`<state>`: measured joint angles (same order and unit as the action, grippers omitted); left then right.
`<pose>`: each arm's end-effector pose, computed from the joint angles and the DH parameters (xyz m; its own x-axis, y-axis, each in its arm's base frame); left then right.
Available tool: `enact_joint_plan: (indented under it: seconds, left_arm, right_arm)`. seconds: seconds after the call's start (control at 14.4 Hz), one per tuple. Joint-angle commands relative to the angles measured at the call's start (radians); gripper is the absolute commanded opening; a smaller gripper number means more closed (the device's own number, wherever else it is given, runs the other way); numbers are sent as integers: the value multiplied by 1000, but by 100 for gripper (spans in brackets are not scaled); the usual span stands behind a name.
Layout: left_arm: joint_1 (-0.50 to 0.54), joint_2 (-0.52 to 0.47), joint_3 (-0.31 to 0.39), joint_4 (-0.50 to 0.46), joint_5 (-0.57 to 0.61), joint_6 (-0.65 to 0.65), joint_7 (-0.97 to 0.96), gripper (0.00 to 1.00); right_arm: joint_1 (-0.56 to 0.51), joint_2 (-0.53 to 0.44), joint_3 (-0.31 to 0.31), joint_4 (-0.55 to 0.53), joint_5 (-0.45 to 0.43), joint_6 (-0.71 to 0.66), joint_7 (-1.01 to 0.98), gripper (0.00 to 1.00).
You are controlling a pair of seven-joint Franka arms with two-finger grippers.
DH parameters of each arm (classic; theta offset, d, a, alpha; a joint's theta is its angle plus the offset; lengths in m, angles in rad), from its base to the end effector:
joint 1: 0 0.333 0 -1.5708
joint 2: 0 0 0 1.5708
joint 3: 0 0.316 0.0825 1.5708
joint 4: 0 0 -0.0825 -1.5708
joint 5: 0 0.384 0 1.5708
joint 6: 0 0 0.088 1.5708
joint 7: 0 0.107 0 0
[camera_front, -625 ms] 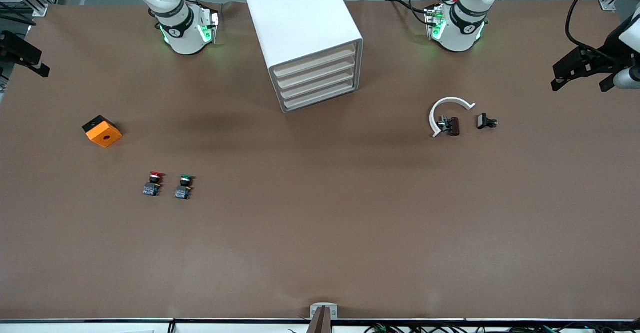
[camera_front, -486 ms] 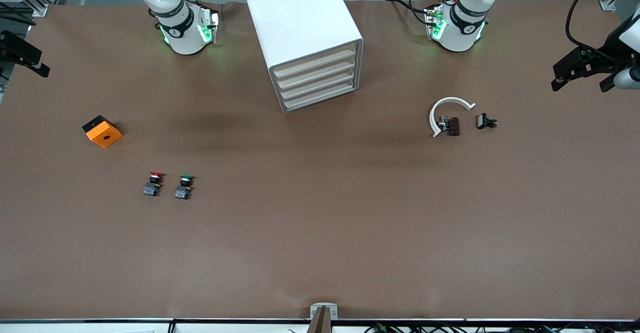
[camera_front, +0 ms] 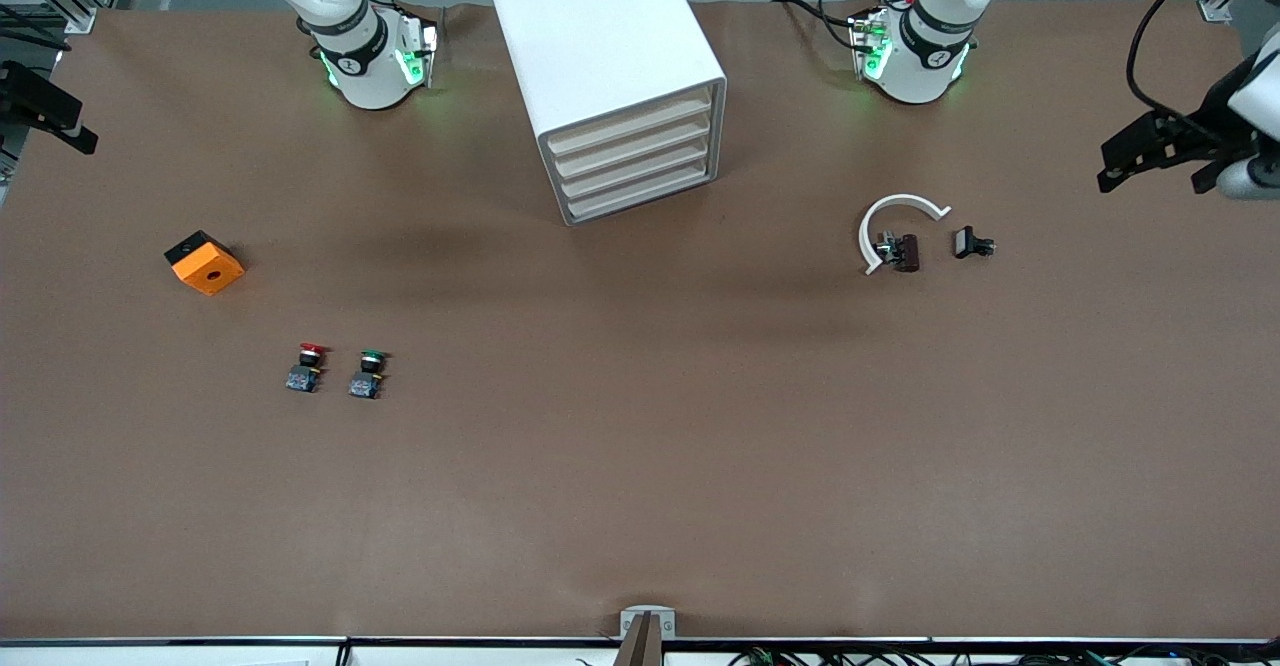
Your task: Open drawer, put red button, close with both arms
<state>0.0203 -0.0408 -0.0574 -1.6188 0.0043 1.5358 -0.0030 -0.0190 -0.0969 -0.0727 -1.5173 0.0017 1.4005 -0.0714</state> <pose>0.5372 -0.0201 0.6212 0.9985 -0.0338 -0.0422 -0.0341 -0.9994 -0.0068 0.5025 -0.0483 0.6857 0.9996 -0.0195 -0.0195 -0.0197 -0.9998 -0.0101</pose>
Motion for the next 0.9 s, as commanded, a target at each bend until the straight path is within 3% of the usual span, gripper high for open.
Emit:
enact_joint_plan:
  seconds: [0.0,0.49,0.83]
  left_arm:
    - [-2,109,-2,22,16,3,-14,100]
    - [-17,369,-5,25,14,225,-199,100]
    - [-134,482,-7,65,13,271,-607,100]
  right_arm:
    - [7,-33,1,-24,-19,9,-10,100]
    - [5,-21,4,-1,-15,2,-8,100]
    - [-4,48,1,19,-22,6,-10,100]
